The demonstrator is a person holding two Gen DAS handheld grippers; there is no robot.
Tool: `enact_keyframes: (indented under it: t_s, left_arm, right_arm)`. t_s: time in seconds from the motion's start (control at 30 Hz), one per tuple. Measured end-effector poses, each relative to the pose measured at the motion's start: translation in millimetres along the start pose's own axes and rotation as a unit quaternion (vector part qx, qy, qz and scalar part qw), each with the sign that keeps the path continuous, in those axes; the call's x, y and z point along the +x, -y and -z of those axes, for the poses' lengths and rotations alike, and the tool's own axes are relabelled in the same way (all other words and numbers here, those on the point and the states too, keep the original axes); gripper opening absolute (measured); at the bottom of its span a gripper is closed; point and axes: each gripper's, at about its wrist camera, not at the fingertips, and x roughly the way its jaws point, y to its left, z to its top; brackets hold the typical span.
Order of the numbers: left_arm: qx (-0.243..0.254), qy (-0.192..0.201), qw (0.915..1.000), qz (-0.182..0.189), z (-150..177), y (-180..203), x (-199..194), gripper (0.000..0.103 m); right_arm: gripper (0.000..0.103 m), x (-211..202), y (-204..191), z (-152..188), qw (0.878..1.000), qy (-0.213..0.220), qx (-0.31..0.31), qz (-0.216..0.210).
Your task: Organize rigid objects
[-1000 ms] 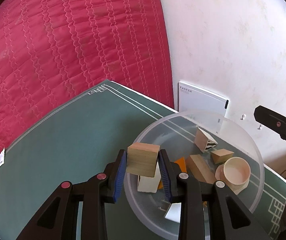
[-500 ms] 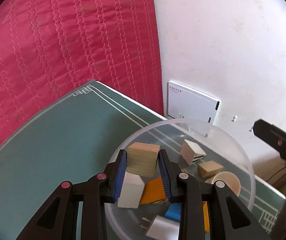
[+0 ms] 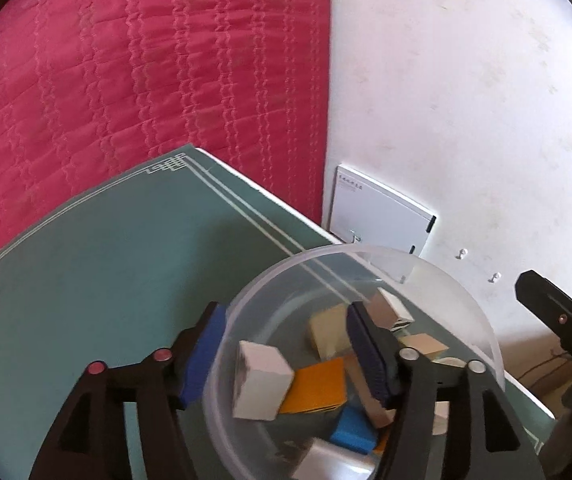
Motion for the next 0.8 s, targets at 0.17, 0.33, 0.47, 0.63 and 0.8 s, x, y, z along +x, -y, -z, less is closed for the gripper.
enact_keyframes:
  t_s: [0.17, 0.33, 0.47, 0.63, 0.8]
  left_arm:
    - [-0.018, 0.000, 0.9996, -0.019, 4.7, -14.6, -5.1, 0.090]
    - [-0.024, -0.003, 0.9988, -0.044, 9.5, -23.9, -7.2, 0.102]
    - [-0.024, -0.006, 0.9981, -0.056, 13.5, -26.8, -10.7, 0.102]
    - [-0.017, -0.027, 0.9956, -0.088, 19.8, -27.4, -11.7, 0.102]
    - [-0.025, -0.021, 0.9937, -0.108, 25.7, -32.6, -22.9, 0.102]
  right_arm:
    - [0.080, 0.8, -2.7, 1.3, 1.000, -0.002, -0.004, 0.002]
    - [0.085, 0.6, -4.1, 2.6, 1.000, -0.004, -0.005, 0.000]
    - [0.099, 2.8, -4.9, 4.9, 1.000, -0.012, -0.005, -0.008]
    - [0.103, 0.9, -5.8, 6.3, 1.000, -0.012, -0.010, 0.001]
    - [0.103, -3.0, 0.0, 4.6, 1.000, -0.008, -0.002, 0.011]
